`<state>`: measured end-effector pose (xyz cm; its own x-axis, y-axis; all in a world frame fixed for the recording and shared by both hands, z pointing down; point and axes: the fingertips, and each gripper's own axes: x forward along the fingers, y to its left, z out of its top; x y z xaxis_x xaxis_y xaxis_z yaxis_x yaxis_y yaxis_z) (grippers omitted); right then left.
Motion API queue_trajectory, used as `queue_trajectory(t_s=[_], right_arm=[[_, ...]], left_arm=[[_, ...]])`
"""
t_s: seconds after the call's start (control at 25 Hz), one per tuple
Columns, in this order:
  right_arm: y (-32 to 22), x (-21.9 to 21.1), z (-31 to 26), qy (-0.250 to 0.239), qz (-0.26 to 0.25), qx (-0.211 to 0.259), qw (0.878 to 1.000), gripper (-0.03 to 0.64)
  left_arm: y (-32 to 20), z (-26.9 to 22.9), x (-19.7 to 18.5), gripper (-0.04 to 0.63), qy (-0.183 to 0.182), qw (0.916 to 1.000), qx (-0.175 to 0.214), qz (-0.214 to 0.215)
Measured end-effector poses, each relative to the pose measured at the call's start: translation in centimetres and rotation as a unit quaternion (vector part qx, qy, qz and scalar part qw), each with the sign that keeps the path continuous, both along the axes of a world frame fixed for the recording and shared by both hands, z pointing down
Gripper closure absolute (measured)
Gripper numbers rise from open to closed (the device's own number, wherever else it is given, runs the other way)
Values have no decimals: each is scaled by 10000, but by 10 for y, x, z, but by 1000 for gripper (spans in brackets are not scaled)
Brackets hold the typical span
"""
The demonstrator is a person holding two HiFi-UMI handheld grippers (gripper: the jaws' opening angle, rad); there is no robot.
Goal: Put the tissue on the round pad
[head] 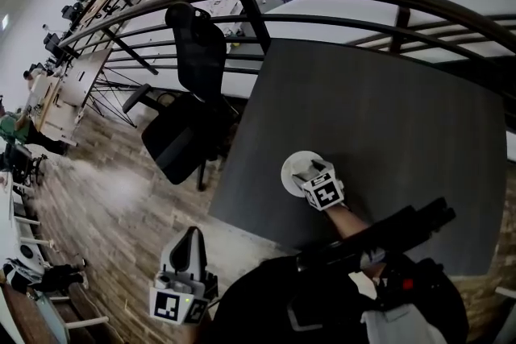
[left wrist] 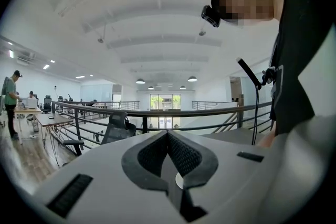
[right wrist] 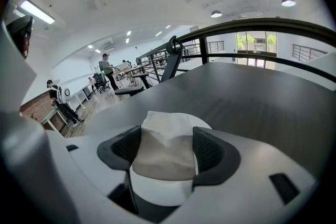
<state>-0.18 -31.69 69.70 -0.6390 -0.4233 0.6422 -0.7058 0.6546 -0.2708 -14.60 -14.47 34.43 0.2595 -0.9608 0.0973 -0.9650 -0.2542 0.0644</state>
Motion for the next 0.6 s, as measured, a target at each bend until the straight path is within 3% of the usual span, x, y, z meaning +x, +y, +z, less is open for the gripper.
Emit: queue_trajectory(t_s=[0.24, 0.48, 0.6], right_arm=[[1, -6, 13, 178, -140, -36, 9997, 302], [0, -6, 24, 563, -285, 65, 9980, 302], [-2, -5, 31, 898, -409, 226, 9949, 302]], left_arm=[[6, 5, -6, 591, -50, 9999, -103, -116], [7, 8, -9, 591, -73, 9996, -125, -226], [13, 19, -17, 591, -238, 9987, -315, -322]])
